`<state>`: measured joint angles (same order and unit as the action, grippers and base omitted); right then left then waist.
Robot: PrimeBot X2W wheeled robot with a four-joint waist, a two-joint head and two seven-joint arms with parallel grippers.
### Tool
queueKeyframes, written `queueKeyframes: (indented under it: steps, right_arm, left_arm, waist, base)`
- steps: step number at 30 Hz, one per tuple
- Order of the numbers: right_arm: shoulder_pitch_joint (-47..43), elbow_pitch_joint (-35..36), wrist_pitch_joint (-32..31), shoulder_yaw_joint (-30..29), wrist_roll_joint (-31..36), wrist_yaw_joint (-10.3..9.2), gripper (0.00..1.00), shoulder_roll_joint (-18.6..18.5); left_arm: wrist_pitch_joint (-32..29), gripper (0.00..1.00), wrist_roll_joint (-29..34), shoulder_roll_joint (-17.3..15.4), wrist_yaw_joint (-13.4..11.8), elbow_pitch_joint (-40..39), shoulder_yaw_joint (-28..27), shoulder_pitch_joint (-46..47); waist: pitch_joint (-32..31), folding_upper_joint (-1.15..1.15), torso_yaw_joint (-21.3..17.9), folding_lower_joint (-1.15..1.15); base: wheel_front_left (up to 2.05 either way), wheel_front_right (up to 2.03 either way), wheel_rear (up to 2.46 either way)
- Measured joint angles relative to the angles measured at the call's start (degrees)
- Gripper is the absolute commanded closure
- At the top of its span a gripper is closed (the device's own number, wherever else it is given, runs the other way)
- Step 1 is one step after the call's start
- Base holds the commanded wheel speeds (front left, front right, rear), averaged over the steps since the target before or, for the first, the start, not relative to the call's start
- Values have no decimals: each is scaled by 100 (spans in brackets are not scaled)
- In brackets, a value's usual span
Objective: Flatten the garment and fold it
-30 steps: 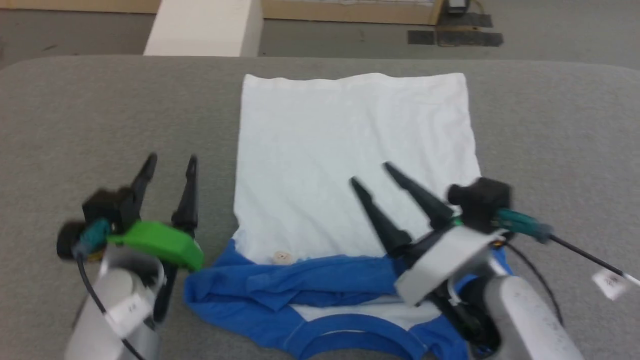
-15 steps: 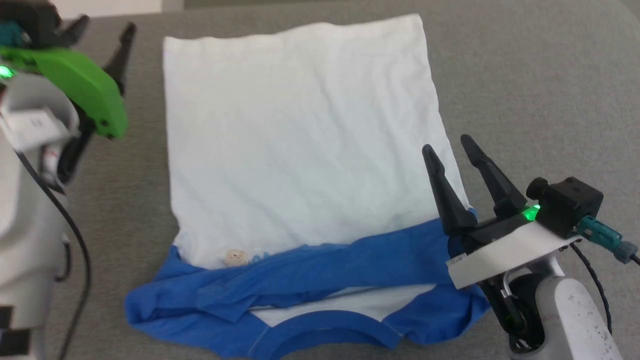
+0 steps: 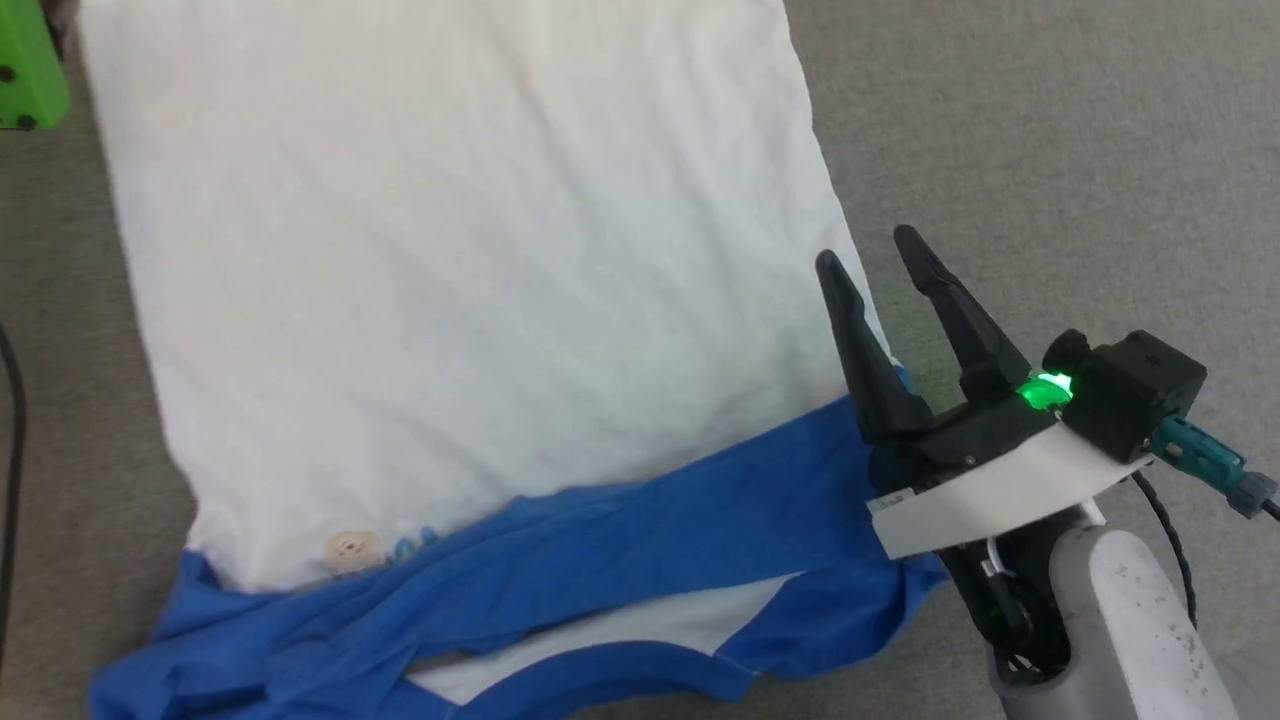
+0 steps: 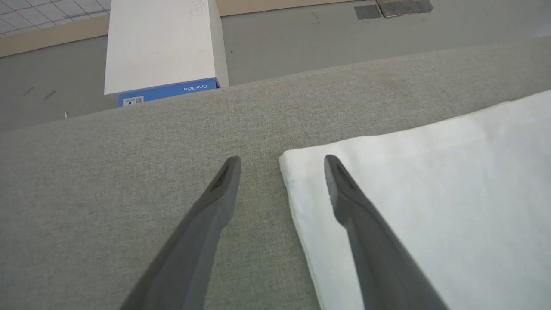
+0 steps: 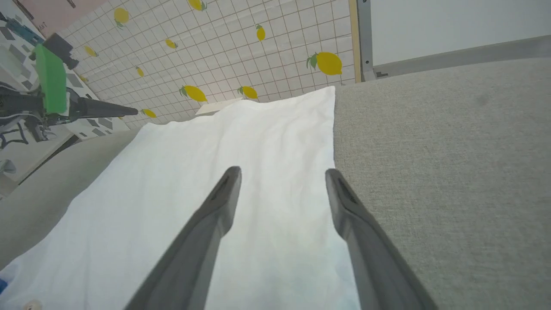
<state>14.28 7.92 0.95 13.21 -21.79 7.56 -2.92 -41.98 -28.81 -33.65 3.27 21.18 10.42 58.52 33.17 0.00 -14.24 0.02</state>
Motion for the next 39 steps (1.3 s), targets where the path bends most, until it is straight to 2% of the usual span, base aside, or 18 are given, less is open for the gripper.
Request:
queueKeyframes:
  steps: [5,12,13,14,15,20,26,34,39]
  right_arm:
    - [41,-55,111,85,-87,0,0,0]
    - [86,-133,205,142,-131,0,0,-1]
    - [104,-142,207,147,-137,0,0,-1]
    - [121,-144,204,151,-137,0,0,-1]
    - [142,-144,199,149,-137,0,0,-1]
    - [586,-118,-62,94,151,0,0,-2]
    - [2098,-379,-733,-292,531,0,0,0]
    - [4393,-2292,-1954,-995,584,0,0,-7]
    - [5198,-3426,-2883,-1446,1200,0,0,3]
  left_arm:
    - [-642,0,16,-233,-299,-120,4,23]
    - [-1087,0,171,-491,-595,-501,-11,22]
    - [-1148,45,174,-519,-595,-542,-5,22]
    - [-1221,76,172,-544,-613,-593,-4,21]
    - [-1250,100,171,-557,-623,-656,-2,20]
    - [-1301,100,114,-514,-576,-860,83,16]
    - [-979,100,115,-338,-413,-911,235,30]
    - [-96,100,122,276,-92,-895,586,344]
    - [310,100,133,598,48,-864,818,487]
  waist:
    - [285,0,-274,0]
    - [559,0,-505,-1]
    - [582,0,-519,-1]
    - [608,0,-530,-1]
    - [630,0,-532,-1]
    - [654,0,-441,-1]
    - [658,0,-217,-1]
    - [710,0,310,-1]
    - [771,0,721,-1]
  base:
    - [0,0,0]
    - [0,0,0]
    - [0,0,0]
    - [0,0,0]
    - [0,0,0]
    - [0,0,0]
    - [0,0,0]
    - [0,0,0]
    - [0,0,0]
